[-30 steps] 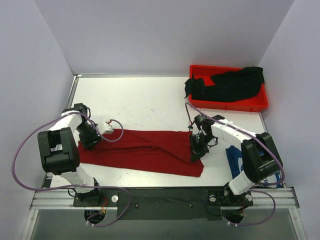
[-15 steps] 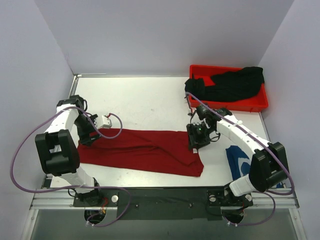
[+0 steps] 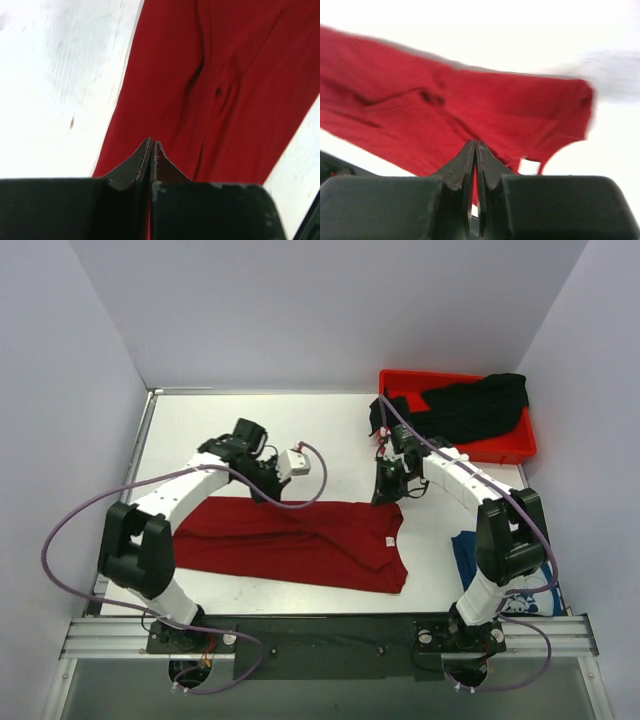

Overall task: Fold and stack the t-shirts
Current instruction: Fold the other side of the tshirt into a rectangle

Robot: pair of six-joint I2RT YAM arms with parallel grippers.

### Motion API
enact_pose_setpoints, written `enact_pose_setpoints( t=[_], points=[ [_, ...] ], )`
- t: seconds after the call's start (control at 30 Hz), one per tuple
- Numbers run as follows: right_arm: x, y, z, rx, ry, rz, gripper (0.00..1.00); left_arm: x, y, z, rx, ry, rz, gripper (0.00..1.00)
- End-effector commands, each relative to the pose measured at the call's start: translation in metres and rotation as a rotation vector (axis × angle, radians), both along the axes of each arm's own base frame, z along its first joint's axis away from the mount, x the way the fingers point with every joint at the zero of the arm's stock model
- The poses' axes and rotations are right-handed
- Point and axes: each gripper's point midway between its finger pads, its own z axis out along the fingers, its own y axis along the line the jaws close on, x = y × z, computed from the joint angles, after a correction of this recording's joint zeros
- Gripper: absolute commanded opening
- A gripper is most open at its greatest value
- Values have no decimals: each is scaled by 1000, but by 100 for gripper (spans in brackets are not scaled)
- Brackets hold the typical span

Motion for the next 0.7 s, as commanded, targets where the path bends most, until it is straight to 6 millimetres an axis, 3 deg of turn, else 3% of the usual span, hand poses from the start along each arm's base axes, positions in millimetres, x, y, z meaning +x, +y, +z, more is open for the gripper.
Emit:
enact_pose_setpoints(
  t=[0.0,0.13,0.23,0.4,0.67],
  points=[
    [-6,-33,-29,-118,57,-69,0,26,-56,-21,-66,6,92,6],
    [-11,-44,-55,-169,123,-101,0,28,-89,-33,-72,0,40,6],
    [-12,-52,-68,-194,163,-136,0,12,-103,-49,-48,23,-37,6],
    [-9,-63,-80,-219,200,-185,0,-39,-101,-63,-60,128,-169,6],
    [13,-68,-91,-230,229,-195,0,-88,-90,-77,-20,197,-304,8]
  ],
)
